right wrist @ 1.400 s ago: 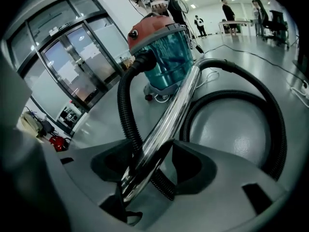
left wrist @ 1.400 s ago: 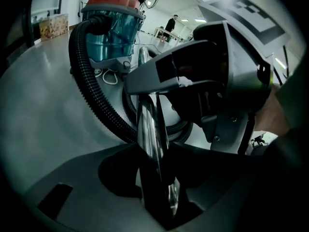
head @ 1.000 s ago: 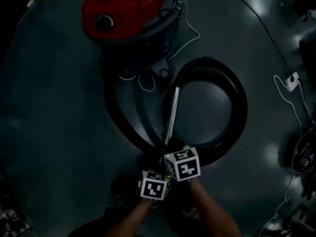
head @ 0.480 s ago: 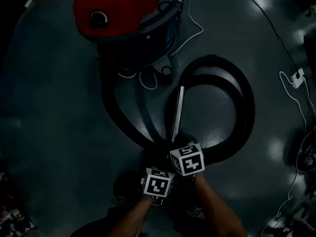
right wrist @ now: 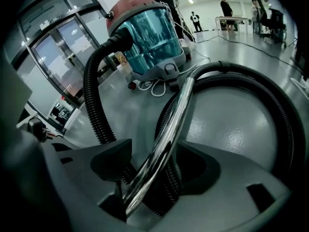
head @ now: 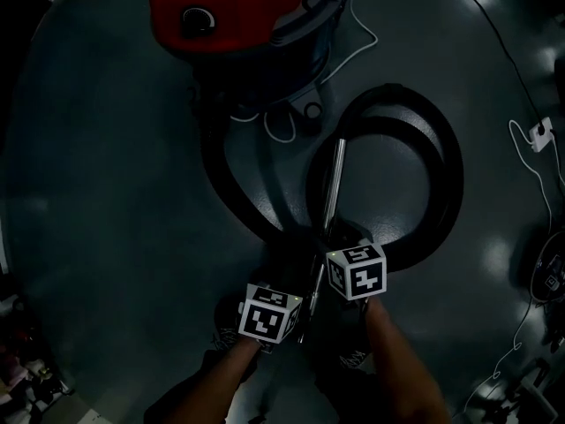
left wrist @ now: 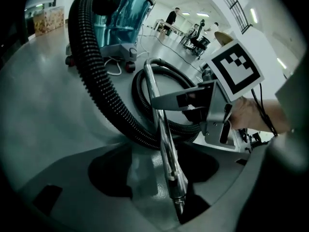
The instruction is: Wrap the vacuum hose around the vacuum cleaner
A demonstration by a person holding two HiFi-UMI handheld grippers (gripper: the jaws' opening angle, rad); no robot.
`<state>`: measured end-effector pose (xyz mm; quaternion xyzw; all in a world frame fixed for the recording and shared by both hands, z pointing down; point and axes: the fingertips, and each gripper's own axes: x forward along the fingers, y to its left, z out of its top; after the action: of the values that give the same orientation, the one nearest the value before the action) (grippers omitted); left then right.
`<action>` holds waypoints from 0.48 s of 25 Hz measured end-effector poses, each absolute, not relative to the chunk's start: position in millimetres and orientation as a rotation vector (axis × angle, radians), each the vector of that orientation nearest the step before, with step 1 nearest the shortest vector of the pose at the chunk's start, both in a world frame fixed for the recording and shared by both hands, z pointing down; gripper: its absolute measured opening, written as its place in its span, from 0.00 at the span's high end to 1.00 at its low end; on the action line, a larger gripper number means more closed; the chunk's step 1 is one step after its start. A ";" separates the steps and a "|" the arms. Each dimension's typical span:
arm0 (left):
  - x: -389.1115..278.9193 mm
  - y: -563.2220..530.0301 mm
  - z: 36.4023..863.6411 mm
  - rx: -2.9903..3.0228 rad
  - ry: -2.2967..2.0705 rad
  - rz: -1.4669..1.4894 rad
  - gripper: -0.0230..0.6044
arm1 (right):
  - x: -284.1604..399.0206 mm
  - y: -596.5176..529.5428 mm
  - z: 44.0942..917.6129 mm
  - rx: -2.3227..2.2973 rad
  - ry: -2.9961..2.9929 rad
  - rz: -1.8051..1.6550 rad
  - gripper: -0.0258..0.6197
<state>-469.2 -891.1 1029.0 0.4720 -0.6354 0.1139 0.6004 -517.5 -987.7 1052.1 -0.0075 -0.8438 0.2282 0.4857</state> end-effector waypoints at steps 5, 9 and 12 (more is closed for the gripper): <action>-470.3 -916.5 967.9 1.278 -1.472 0.324 0.49 | -502.6 -998.6 993.3 0.009 -2.090 0.573 0.54; -475.5 -947.3 901.1 1.407 -1.515 0.379 0.67 | -494.8 -1003.0 915.2 -0.028 -2.189 0.640 0.54; -476.7 -966.9 848.7 1.465 -1.570 0.426 0.81 | -484.7 -1010.7 850.1 -0.022 -2.276 0.665 0.55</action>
<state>-476.7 -966.9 848.7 0.5948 -0.6372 0.1729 0.4585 -484.7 -1010.7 850.1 -0.0085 -0.8895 0.2601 0.3756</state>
